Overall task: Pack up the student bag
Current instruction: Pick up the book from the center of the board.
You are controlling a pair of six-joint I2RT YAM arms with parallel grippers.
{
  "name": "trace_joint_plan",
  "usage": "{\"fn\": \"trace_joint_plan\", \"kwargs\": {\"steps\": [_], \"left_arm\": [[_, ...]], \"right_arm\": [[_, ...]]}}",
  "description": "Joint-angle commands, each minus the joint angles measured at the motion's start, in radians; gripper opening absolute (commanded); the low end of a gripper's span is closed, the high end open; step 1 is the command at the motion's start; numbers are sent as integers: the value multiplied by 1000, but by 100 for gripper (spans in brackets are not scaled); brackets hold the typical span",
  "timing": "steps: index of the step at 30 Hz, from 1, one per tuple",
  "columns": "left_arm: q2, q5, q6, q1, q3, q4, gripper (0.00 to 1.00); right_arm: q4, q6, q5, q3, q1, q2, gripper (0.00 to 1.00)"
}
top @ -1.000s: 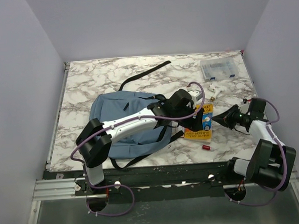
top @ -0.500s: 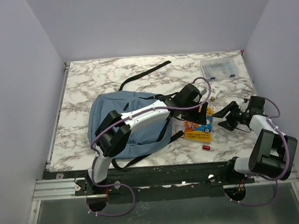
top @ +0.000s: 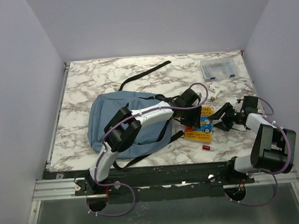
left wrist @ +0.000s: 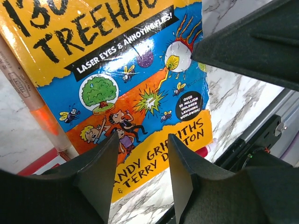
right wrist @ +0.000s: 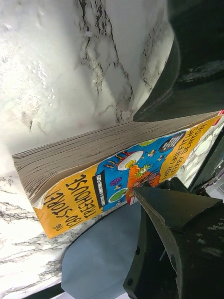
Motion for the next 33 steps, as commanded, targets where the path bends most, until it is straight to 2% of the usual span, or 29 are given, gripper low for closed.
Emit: {"fn": "trace_joint_plan", "kwargs": {"steps": [1,4,18,25,33], "left_arm": [[41,28,-46,14,-10,-13,47],[55,53,-62,19,-6,-11,44],[83,109,-86,26,-8,12,43],[70,109,-89,33,-30,29,43],[63,114,-91,34,-45,44,42]], "right_arm": [[24,-1,-7,-18,13,8,60],[24,3,-42,-20,15,6,59],[-27,58,-215,-2,15,-104,53],[-63,9,-171,2,16,-93,46],[-100,-21,-49,23,89,-55,44]]}}
